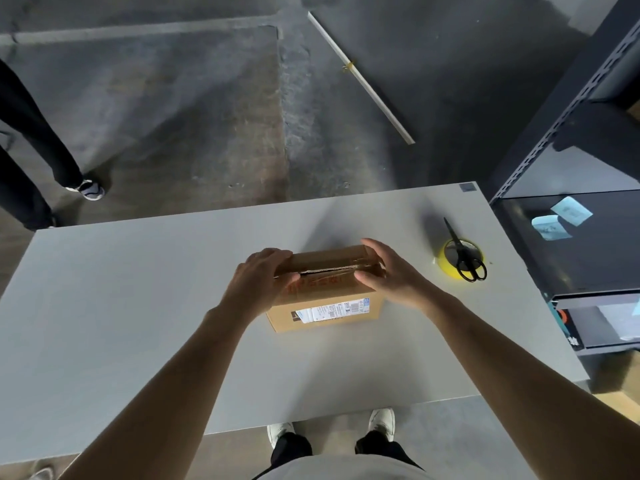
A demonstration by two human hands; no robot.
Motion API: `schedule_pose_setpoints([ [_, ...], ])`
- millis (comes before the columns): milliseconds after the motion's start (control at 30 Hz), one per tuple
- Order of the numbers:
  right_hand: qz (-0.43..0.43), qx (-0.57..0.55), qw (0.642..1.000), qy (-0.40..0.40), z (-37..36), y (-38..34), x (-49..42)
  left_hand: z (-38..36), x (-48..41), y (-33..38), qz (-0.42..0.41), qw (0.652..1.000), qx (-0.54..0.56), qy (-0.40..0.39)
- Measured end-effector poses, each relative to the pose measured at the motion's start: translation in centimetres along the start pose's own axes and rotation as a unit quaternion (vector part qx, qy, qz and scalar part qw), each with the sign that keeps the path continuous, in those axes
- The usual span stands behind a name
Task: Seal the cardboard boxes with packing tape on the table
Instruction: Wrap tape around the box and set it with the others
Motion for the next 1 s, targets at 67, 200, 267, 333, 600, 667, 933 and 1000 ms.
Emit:
schedule_pose_setpoints([
  [67, -0.023, -0.041, 0.999, 0.008, 0.0, 0.2, 0.0, 0.1, -0.4, 0.1, -0.043, 0.998, -0.046, 0.017],
  [200, -0.041, -0.060, 0.997, 0.015, 0.0, 0.4, -0.3, 0.4, -1.1, 0.3, -0.062, 0.994, -0.083, 0.036],
  [267, -0.044, -0.053, 0.997, 0.019, 0.1, 0.4, -0.5, 0.5, -1.5, 0.4, -0.051, 0.994, -0.081, 0.045],
  [333, -0.045, -0.055, 0.997, 0.020, 0.1, 0.4, -0.7, 0.5, -1.9, 0.4, -0.039, 0.995, -0.078, 0.047],
  [600, -0.035, -0.056, 0.998, 0.023, -0.1, 0.7, -0.6, 0.3, -2.0, -0.3, -0.027, 0.998, -0.057, 0.026],
  [667, -0.029, -0.078, 0.996, 0.031, -0.1, 0.7, -0.3, 0.4, -1.9, -0.6, -0.028, 0.999, -0.040, 0.001],
  [933, -0.005, -0.058, 0.996, 0.067, -0.3, 0.7, 0.4, 0.2, -0.8, -0.8, -0.008, 0.999, 0.035, -0.009],
  [1000, 0.000, -0.048, 0.996, 0.072, -0.3, 0.6, 0.5, 0.0, -0.7, -0.7, -0.003, 1.000, 0.024, -0.018],
])
Point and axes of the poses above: each hand's wrist, its own x-axis away from the middle knuckle, its own z-axis out of the back of the hand, y = z × x, the point moved 5 cm from there along -x, towards the middle knuckle, and after that the axes turned 5 degrees about y, right-handed, at the moved point
